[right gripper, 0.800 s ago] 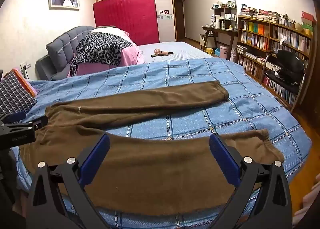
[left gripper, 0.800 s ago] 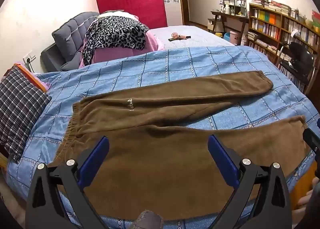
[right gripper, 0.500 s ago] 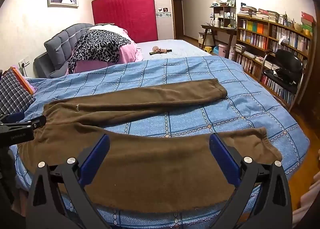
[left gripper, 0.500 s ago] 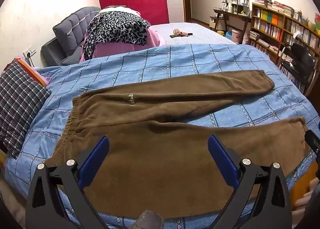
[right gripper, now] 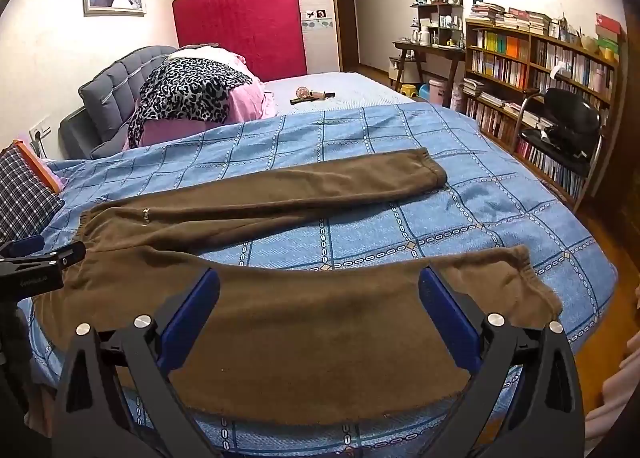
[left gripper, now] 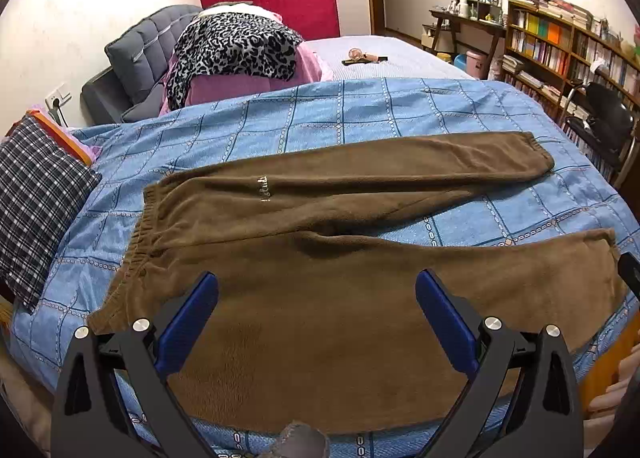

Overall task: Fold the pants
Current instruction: 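Position both grippers open above the waistband of the brown fleece pants, then lower the left gripper onto the pants waistband and close on it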

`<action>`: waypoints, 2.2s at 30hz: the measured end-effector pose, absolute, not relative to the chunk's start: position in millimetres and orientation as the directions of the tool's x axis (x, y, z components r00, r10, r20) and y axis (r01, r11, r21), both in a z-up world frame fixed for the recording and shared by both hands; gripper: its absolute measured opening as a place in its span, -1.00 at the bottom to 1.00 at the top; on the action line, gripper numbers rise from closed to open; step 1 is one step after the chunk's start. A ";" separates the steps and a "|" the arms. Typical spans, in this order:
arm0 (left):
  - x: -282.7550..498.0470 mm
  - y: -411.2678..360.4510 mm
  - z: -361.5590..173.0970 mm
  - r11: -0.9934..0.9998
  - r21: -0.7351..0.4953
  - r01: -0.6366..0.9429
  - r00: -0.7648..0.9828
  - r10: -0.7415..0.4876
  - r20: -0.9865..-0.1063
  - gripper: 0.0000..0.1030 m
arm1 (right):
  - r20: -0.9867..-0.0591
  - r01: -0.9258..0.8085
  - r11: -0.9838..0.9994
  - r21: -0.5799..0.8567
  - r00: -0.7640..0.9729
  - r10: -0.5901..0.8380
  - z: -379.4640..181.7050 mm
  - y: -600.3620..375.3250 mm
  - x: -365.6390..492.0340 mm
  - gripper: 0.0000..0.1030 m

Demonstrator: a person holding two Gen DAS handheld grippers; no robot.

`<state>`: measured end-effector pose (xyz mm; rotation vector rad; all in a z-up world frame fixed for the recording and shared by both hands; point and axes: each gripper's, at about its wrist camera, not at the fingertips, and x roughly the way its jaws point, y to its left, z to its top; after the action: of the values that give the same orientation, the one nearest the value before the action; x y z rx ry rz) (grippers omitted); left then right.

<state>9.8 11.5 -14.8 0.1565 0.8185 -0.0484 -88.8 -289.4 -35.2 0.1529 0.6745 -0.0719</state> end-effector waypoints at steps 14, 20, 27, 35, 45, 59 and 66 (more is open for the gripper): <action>23.3 26.6 -28.5 0.991 0.108 0.077 0.649 0.033 -0.760 0.90 | -0.655 0.120 0.986 0.119 0.756 -0.013 -42.8 -287.2 -77.8 0.95; 28.9 33.6 -34.2 0.993 0.107 0.058 0.634 0.046 -0.772 0.90 | -0.669 0.124 0.984 0.130 0.744 -0.005 -46.5 -286.3 -72.8 0.95; 40.9 51.4 -44.0 0.998 0.046 0.040 0.590 0.014 -0.807 0.90 | -0.685 0.133 0.981 0.143 0.728 0.001 -54.0 -287.2 -65.9 0.95; 60.1 95.2 -57.1 0.995 -0.092 -0.041 0.567 -0.053 -0.822 0.90 | -0.707 0.141 0.978 0.154 0.707 0.010 -62.3 -287.8 -54.5 0.95; 79.1 140.5 -63.3 0.986 -0.068 -0.149 0.571 0.030 -0.821 0.90 | -0.728 0.139 0.977 0.159 0.685 0.022 -72.3 -284.7 -38.5 0.95; 120.6 206.7 -62.5 0.969 0.001 -0.249 0.568 0.146 -0.810 0.90 | -0.754 0.139 0.975 0.174 0.656 0.041 -84.6 -284.6 -12.6 0.95; 167.3 244.8 -69.6 0.955 0.004 -0.298 0.538 0.171 -0.826 0.90 | -0.769 0.134 0.977 0.167 0.638 0.044 -91.7 -280.6 4.3 0.95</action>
<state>167.3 244.8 -69.6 -0.1435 0.9643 0.2799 4.3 -280.6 -91.7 0.2169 0.8797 -0.0518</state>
